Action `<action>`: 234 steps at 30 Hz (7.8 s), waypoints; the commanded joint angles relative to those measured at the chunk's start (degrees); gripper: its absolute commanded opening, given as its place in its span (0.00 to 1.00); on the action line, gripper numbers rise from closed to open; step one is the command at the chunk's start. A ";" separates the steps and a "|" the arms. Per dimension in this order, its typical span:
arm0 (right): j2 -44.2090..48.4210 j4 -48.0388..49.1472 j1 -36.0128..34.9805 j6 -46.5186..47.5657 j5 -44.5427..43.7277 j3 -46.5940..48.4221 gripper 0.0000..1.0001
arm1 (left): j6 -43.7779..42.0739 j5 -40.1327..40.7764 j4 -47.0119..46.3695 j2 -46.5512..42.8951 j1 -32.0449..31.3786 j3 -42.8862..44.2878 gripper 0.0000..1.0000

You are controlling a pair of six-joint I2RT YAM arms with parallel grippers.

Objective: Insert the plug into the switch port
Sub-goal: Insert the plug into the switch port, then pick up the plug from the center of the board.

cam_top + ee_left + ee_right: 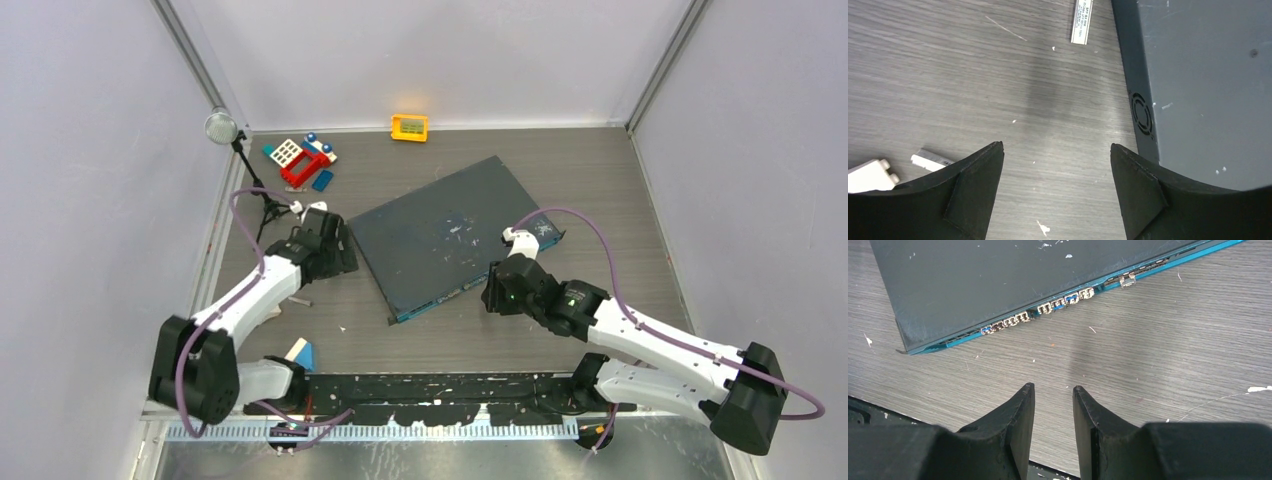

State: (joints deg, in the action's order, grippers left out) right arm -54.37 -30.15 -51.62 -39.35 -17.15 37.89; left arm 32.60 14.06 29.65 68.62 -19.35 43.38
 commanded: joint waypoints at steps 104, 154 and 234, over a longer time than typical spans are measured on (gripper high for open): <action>20.21 26.56 2.12 59.27 61.98 -6.43 0.58 | -52.73 -34.61 11.05 -9.45 -45.60 18.38 0.00; 11.30 35.32 -7.27 57.95 47.32 -8.19 0.40 | -51.27 -34.63 8.49 -7.51 -45.60 17.45 0.00; -5.30 44.07 -7.13 31.84 -5.92 -17.10 0.00 | -14.05 -11.21 -9.54 -4.16 -20.81 3.73 0.99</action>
State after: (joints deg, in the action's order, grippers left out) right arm -59.77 17.78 -58.54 -4.99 -22.00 17.82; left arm 18.04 3.38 22.90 65.36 -40.47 47.29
